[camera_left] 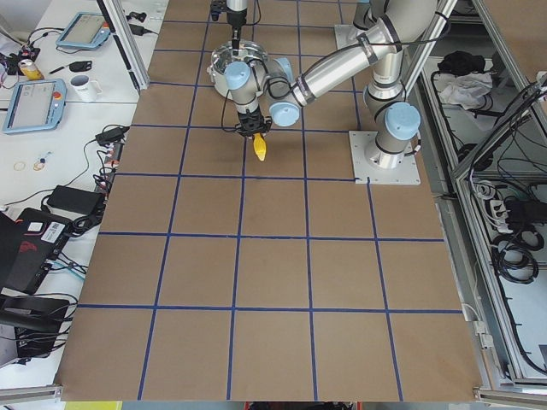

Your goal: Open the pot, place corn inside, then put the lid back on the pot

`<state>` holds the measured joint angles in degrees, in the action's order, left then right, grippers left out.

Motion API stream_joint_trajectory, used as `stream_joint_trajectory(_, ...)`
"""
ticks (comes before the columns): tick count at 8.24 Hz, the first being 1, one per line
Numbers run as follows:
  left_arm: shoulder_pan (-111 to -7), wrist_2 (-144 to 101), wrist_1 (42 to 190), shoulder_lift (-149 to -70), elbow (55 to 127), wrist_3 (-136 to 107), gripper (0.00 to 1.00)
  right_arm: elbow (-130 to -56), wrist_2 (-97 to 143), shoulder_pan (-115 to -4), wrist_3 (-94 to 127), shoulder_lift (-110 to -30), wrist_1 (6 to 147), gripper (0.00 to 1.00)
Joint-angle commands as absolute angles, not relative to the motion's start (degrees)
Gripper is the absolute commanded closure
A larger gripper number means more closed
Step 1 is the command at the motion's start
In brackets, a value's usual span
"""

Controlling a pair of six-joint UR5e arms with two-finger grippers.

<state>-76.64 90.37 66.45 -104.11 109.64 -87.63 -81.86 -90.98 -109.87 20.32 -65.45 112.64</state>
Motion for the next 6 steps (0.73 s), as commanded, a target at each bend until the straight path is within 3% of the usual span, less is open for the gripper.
stream_joint_trajectory(1,-76.7,90.2,71.3,-103.0,101.7,-91.2,1.0,-81.5,-91.2,-109.8,20.3,-67.5,112.5,0.6)
stream_joint_trajectory(3,-77.3,90.4,73.3,-102.5,99.3,-91.5,1.0,-81.5,-91.1,-108.1,20.3,-71.8,112.0,0.6)
stream_joint_trajectory(6,-82.5,90.3,75.1,-101.1,95.7,-93.8,1.0,-82.1,-89.2,-98.2,12.6,-83.4,98.4,0.67)
